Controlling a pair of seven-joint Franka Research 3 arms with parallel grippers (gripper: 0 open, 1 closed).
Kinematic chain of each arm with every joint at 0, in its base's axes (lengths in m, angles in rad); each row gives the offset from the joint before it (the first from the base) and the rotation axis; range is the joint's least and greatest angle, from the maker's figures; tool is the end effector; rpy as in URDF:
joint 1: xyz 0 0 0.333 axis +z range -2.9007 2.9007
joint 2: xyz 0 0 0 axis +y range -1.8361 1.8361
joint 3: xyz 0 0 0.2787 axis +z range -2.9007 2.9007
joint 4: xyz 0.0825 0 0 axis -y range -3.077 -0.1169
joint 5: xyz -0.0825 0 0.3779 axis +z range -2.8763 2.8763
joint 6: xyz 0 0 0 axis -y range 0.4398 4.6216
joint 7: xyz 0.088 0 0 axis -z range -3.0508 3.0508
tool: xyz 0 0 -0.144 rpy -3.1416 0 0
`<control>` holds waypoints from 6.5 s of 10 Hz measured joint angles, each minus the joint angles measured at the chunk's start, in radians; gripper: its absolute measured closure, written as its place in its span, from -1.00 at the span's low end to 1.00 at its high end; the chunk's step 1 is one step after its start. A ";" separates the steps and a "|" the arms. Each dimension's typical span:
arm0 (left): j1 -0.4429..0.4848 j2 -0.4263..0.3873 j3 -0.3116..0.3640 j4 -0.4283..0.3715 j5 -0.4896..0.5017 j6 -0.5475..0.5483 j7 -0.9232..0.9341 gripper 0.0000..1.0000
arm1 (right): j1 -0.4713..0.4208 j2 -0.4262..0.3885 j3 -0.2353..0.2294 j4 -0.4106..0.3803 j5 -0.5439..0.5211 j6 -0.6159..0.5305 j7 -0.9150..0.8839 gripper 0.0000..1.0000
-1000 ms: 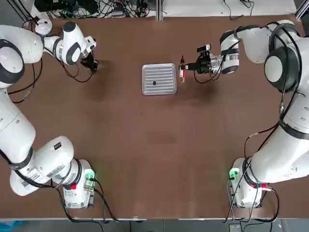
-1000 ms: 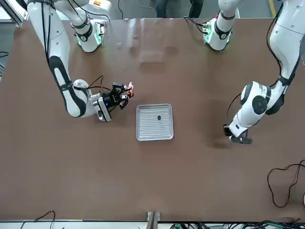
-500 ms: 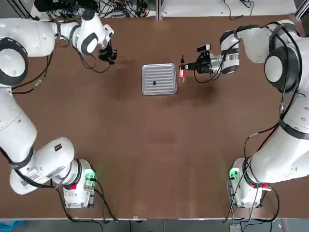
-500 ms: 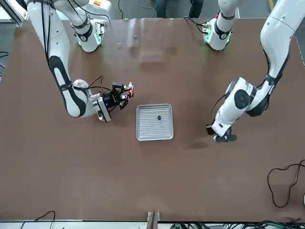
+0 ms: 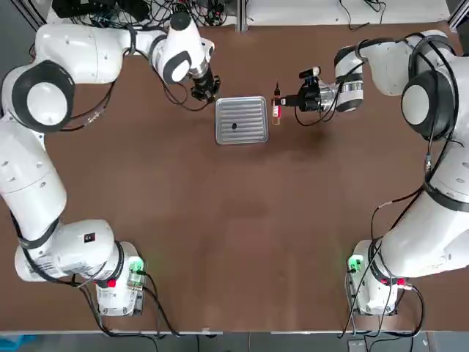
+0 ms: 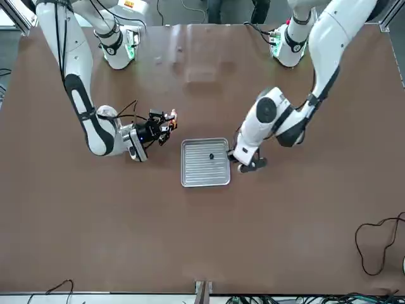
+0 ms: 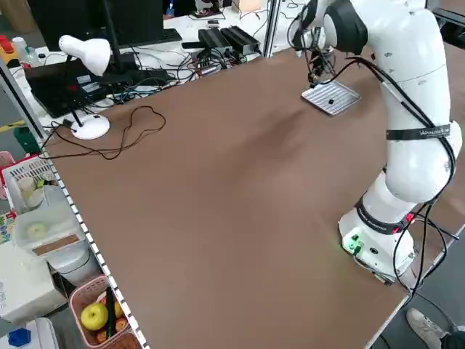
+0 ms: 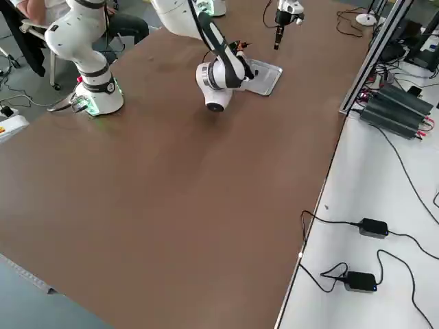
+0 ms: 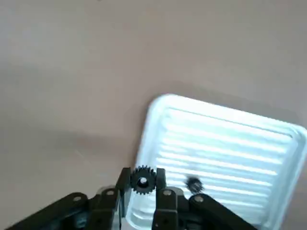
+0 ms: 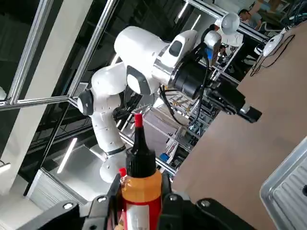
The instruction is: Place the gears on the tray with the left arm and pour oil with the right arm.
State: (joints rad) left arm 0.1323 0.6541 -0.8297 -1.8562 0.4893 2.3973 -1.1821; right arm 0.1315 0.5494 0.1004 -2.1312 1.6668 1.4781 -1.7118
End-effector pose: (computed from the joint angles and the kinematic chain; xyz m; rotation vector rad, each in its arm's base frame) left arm 0.5034 -0.3832 0.2123 2.9311 0.4056 -0.0025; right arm 0.4581 0.2643 0.1750 -1.2978 -0.5304 -0.3587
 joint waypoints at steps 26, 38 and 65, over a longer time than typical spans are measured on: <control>0.024 -0.002 0.154 0.363 -0.058 -0.316 0.544 -0.98 | 0.323 0.000 0.014 0.014 0.430 0.215 0.135 0.32; 0.013 -0.212 0.508 0.454 -0.351 -0.543 1.162 -0.98 | 0.408 0.012 0.012 0.059 0.453 0.451 0.691 0.32; -0.083 -0.494 0.757 0.445 -0.448 -0.952 1.200 -0.98 | 0.368 0.003 -0.039 0.144 0.330 0.451 0.945 0.32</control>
State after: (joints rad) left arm 0.0492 0.1599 -0.0732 -1.4108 0.0415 1.4455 0.0175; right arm 0.4990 0.5526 0.0613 -1.9874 1.9965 1.9289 -0.7670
